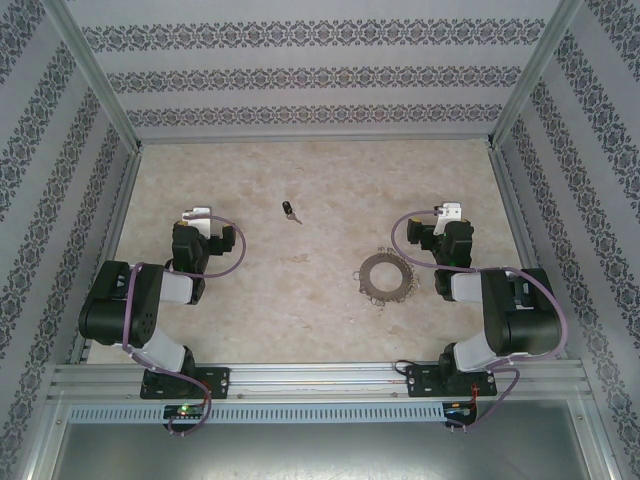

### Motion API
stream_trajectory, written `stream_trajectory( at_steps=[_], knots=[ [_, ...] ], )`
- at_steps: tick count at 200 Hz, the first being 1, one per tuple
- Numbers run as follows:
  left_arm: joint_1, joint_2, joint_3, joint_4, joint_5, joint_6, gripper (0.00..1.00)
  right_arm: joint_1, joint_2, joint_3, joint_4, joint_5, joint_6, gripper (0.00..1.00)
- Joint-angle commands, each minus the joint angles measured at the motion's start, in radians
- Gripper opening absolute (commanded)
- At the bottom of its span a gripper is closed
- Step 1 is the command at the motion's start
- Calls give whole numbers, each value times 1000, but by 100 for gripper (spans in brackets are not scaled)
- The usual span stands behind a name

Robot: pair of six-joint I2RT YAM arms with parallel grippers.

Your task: Put the keys on the keyring

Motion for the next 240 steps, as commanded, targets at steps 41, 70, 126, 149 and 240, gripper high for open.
stream_trajectory(
  at_steps=[41,70,126,149,240],
  knots=[
    [6,-7,-18,46,10,4,100,12,-36,47,-42,-59,-14,98],
    [7,-40,-14,13,1,-1,100,12,-110,50,-120,-71,-14,98],
    [4,-178,109,-364,5,-17,100,17,-278,46,-299,-93,-7,98],
    [-9,-266,210,-611,37,-61,100,34,-409,72,-494,-83,23,98],
    [-405,-456,532,-1146,358,-364,100,63,-679,211,-1218,-154,437,98]
  ],
)
